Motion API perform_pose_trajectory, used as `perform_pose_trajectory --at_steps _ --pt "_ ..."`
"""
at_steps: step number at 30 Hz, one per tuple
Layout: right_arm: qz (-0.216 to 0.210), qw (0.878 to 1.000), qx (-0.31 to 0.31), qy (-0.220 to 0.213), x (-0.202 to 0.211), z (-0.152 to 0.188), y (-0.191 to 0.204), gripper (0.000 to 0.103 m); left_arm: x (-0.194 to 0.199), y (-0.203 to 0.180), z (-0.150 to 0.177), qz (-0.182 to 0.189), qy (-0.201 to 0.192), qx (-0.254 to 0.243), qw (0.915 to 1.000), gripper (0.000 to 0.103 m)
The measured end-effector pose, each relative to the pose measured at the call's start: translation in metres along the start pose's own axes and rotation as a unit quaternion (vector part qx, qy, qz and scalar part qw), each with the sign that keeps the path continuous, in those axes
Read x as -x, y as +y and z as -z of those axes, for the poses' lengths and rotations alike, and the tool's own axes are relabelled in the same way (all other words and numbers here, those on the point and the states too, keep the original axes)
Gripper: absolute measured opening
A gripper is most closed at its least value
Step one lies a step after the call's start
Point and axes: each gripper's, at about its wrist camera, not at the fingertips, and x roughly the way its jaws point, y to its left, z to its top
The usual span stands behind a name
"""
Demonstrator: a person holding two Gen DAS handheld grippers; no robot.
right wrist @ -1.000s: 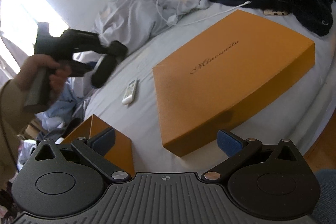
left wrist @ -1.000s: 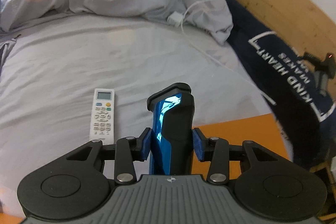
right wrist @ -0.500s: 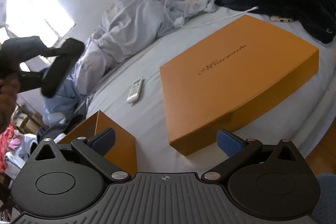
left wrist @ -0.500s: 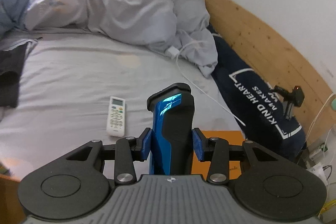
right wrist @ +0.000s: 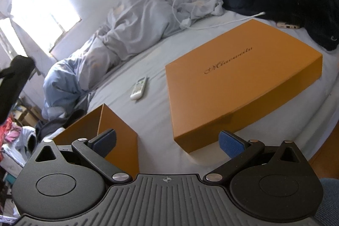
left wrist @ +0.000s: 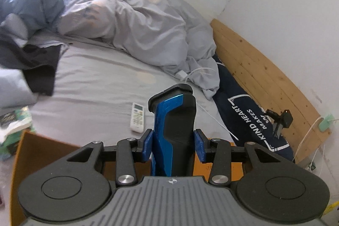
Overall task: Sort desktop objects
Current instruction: 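Lift the black device with the left gripper and carry it toward the brown box, then lower the black device into the brown box beside the pink mouse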
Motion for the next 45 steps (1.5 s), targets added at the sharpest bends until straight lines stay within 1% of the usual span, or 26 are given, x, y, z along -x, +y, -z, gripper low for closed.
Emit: perform_pose_trajectory --at_steps 8,13,17,21,24,26,28,31,34,37,41,45 --pt "-0.001 1.000 0.016 0.005 0.000 0.004 0.007 0.103 0.021 0.044 0.029 -0.029 0.009 0.043 0.9986 0.043" --pt "-0.003 1.000 0.021 0.008 0.000 0.006 0.011 0.103 0.020 0.069 0.049 -0.056 0.026 0.062 0.9962 0.043" --pt "-0.003 1.000 0.026 0.010 0.000 0.008 0.014 0.103 0.020 0.086 0.065 -0.080 0.029 0.069 0.9940 0.043" --pt "-0.002 0.999 0.030 0.012 0.001 0.009 0.016 0.103 0.022 0.101 0.081 -0.109 0.030 0.066 0.9914 0.043" --pt "-0.001 0.999 0.037 0.013 0.000 0.011 0.019 0.103 0.023 0.106 0.092 -0.133 0.033 0.052 0.9892 0.043" --pt "-0.001 0.999 0.044 0.014 0.000 0.012 0.022 0.103 0.023 0.109 0.101 -0.153 0.035 0.041 0.9867 0.043" --pt "-0.002 0.999 0.050 0.015 -0.001 0.013 0.025 0.103 0.022 0.113 0.107 -0.169 0.036 0.042 0.9841 0.043" --pt "-0.001 0.998 0.056 0.017 -0.002 0.015 0.028 0.103 0.026 0.121 0.114 -0.178 0.027 0.055 0.9821 0.043" --pt "0.000 0.998 0.060 0.019 -0.002 0.016 0.031 0.103 0.026 0.122 0.116 -0.195 0.025 0.041 0.9796 0.043" --pt "0.001 0.998 0.067 0.021 -0.003 0.018 0.034 0.103 0.024 0.126 0.117 -0.201 0.028 0.039 0.9783 0.043" --pt "0.006 0.997 0.076 0.021 -0.002 0.021 0.037 0.103 0.017 0.131 0.122 -0.221 0.034 0.030 0.9742 0.043" --pt "0.009 0.996 0.081 0.020 -0.001 0.023 0.038 0.103 0.015 0.128 0.124 -0.236 0.032 0.008 0.9713 0.042"
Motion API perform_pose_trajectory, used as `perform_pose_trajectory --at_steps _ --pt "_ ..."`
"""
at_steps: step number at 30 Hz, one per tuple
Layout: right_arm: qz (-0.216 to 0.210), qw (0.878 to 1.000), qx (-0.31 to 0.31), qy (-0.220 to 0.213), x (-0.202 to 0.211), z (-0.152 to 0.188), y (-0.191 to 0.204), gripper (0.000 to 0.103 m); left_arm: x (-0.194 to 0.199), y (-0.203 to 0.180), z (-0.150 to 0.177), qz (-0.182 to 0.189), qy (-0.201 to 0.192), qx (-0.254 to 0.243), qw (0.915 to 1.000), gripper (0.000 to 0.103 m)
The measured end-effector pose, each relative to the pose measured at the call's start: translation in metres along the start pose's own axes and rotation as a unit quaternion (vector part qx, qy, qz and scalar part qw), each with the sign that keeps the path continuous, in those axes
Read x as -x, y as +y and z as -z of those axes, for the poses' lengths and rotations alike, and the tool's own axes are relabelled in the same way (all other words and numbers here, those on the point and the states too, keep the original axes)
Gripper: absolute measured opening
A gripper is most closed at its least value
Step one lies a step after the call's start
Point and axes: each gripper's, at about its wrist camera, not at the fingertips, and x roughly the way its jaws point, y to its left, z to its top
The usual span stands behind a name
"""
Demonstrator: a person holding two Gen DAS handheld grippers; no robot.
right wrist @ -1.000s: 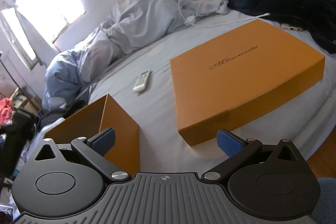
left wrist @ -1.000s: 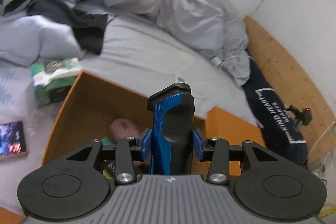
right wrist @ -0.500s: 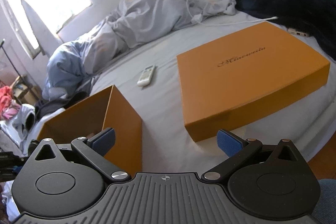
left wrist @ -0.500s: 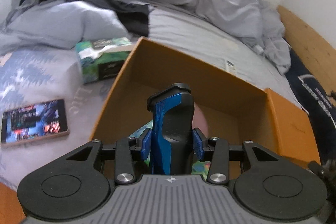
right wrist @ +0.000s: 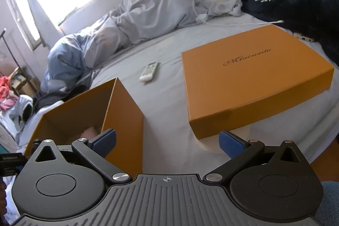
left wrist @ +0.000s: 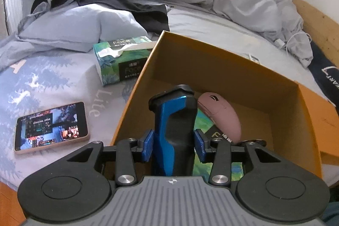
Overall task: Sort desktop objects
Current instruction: 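Lower the black device into the brown box beside the pink mouse, then open the left gripper and withdraw it from the brown box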
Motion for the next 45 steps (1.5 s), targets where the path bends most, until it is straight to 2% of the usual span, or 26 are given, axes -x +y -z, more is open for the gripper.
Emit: perform_pose_trajectory --at_steps 9,11,14,17,19,26,28,30,38,42,45 --pt "0.002 1.000 0.008 -0.002 0.001 0.004 0.004 0.103 0.009 0.001 0.002 -0.005 -0.024 0.000 0.9997 0.040" --pt "0.002 1.000 0.007 -0.004 0.002 0.004 0.004 0.103 0.016 0.002 0.001 0.002 -0.035 0.003 0.9994 0.048" --pt "0.000 1.000 0.004 -0.007 0.004 0.007 0.003 0.103 0.030 0.000 -0.002 0.012 -0.056 0.001 0.9984 0.050" --pt "-0.003 1.000 -0.005 -0.011 0.007 0.009 0.000 0.103 0.051 -0.005 -0.003 0.024 -0.084 -0.003 0.9962 0.059" --pt "-0.006 1.000 -0.014 -0.015 0.010 0.009 -0.005 0.103 0.065 -0.009 -0.002 0.031 -0.107 -0.007 0.9938 0.072" --pt "-0.015 0.998 -0.040 -0.049 0.027 0.010 -0.023 0.103 0.108 -0.021 0.014 0.070 -0.165 -0.003 0.9838 0.081" --pt "-0.013 0.997 -0.034 -0.061 0.032 0.012 -0.026 0.103 0.118 -0.025 0.025 0.080 -0.182 0.001 0.9801 0.094" --pt "-0.007 0.997 -0.022 -0.068 0.037 0.013 -0.027 0.103 0.127 -0.030 0.035 0.086 -0.199 0.000 0.9762 0.103" --pt "0.008 0.997 0.008 -0.080 0.045 0.018 -0.031 0.103 0.133 -0.054 0.048 0.088 -0.210 -0.042 0.9729 0.103" --pt "0.019 0.997 0.022 -0.076 0.041 0.019 -0.029 0.103 0.117 -0.066 0.051 0.053 -0.209 -0.078 0.9734 0.103" --pt "0.022 0.997 0.035 -0.072 0.038 0.022 -0.026 0.103 0.112 -0.067 0.049 0.049 -0.204 -0.077 0.9746 0.103"
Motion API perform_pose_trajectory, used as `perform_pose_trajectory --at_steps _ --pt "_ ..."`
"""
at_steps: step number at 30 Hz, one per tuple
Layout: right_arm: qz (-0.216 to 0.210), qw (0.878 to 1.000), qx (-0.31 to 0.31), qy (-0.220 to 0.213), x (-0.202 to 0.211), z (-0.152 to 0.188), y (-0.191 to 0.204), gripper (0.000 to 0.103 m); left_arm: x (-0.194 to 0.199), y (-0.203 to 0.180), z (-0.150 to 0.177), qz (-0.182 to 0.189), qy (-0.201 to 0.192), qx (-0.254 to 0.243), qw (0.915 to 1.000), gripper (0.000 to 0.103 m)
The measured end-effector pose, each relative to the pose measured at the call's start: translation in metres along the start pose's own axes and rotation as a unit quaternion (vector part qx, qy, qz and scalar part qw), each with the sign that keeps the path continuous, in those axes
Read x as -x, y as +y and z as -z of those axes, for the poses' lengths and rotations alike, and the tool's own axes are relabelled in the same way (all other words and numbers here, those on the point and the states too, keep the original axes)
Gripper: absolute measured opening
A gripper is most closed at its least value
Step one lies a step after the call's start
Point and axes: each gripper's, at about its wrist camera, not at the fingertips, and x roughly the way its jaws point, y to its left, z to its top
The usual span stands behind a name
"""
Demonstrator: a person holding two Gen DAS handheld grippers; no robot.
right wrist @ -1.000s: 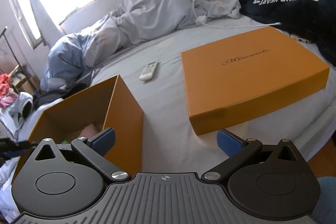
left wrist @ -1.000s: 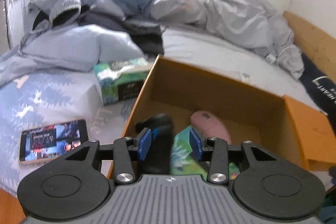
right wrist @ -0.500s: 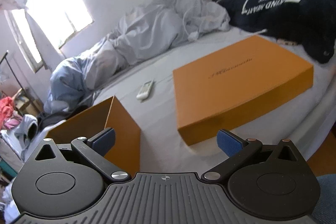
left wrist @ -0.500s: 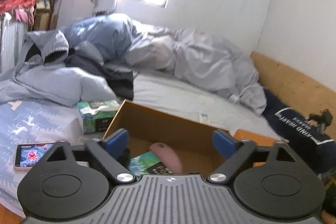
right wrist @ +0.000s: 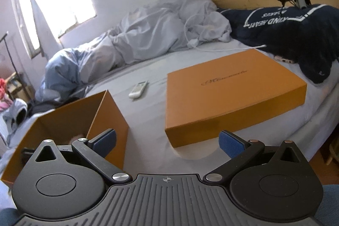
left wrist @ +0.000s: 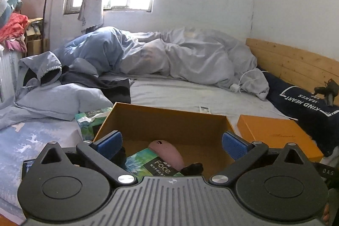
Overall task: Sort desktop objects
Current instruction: 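Open the left gripper and withdraw it from the brown box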
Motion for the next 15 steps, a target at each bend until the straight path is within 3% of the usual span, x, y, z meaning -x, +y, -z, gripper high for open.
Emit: perform_pose_trajectory --at_steps 15 --pt "0.018 1.000 0.021 0.009 -0.0013 0.0054 0.0047 0.103 0.0028 -0.0053 0.0038 0.008 0.018 -0.020 0.9996 0.103"
